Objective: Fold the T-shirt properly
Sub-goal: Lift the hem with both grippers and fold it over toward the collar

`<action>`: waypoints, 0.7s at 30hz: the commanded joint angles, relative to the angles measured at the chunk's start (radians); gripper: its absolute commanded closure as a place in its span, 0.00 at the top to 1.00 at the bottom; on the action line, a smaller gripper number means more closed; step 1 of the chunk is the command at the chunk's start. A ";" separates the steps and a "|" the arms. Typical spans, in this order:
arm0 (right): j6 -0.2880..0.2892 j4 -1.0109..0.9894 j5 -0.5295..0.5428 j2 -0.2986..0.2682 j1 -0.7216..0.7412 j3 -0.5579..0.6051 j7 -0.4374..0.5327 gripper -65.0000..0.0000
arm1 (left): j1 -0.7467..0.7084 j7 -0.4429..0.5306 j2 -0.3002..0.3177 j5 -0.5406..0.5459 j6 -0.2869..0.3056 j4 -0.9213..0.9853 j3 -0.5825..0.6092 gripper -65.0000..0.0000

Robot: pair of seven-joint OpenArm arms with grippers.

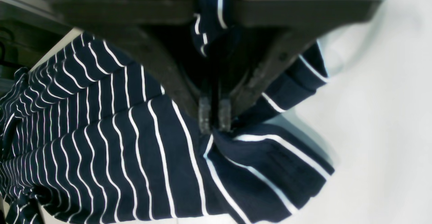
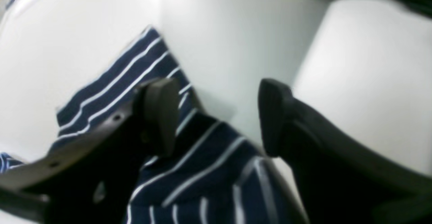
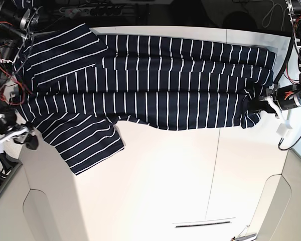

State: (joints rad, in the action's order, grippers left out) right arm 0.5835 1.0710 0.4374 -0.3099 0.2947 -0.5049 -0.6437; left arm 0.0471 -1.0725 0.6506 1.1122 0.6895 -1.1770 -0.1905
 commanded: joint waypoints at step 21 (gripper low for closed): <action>-0.004 -0.087 0.000 0.063 0.051 0.129 -0.037 0.00 | 0.017 0.066 -0.002 0.021 0.009 -0.018 -0.014 0.00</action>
State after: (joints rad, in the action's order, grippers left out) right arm 0.5751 0.9657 0.4301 -0.2356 0.3244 -0.3752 -0.6922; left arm 0.0471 -1.0237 0.6235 1.1114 0.6895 -1.1774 -0.1944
